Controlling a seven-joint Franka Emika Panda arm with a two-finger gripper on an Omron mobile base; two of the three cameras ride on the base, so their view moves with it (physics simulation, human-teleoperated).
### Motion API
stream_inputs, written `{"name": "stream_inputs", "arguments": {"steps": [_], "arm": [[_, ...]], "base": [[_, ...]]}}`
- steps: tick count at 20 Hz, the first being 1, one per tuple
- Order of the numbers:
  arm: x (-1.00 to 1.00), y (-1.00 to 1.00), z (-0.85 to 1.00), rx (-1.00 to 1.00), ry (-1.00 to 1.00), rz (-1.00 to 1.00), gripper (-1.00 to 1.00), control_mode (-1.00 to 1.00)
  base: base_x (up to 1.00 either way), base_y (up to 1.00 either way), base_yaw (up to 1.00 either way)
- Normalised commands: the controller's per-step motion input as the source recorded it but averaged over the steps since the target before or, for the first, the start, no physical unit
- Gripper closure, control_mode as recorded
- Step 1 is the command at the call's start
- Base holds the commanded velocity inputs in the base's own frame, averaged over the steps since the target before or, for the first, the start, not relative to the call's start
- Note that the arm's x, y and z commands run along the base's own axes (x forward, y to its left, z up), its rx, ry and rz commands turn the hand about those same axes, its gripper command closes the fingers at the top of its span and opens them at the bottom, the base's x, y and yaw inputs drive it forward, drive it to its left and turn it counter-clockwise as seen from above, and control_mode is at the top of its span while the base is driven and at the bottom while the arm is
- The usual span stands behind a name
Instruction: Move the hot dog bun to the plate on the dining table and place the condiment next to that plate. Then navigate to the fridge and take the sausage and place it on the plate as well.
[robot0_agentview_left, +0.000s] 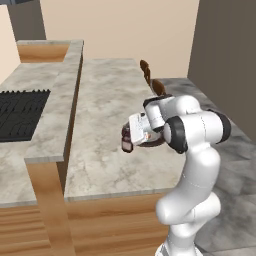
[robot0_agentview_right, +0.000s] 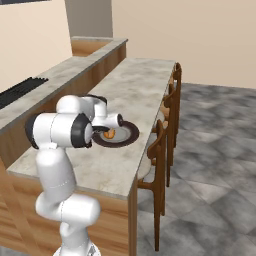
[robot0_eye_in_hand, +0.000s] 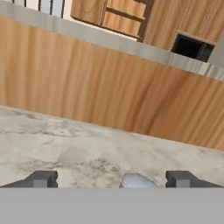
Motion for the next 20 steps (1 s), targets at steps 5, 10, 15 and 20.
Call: {"name": "stream_inputs", "arguments": {"steps": [5,10,15,20], "arm": [[0.02,-0.02,0.97,0.00,-0.15,0.00,-1.00,-1.00],[-0.70,0.00,1.00,0.00,-0.05,0.00,-1.00,-1.00],[-1.00,0.01,1.00,-0.01,0.00,-0.11,-1.00,-1.00],[-0.72,-0.06,0.85,0.00,0.16,-0.52,-1.00,-1.00]], "base": [[0.00,0.00,0.00],[0.00,0.00,0.00],[0.00,0.00,0.00],[0.00,0.00,0.00]]}}
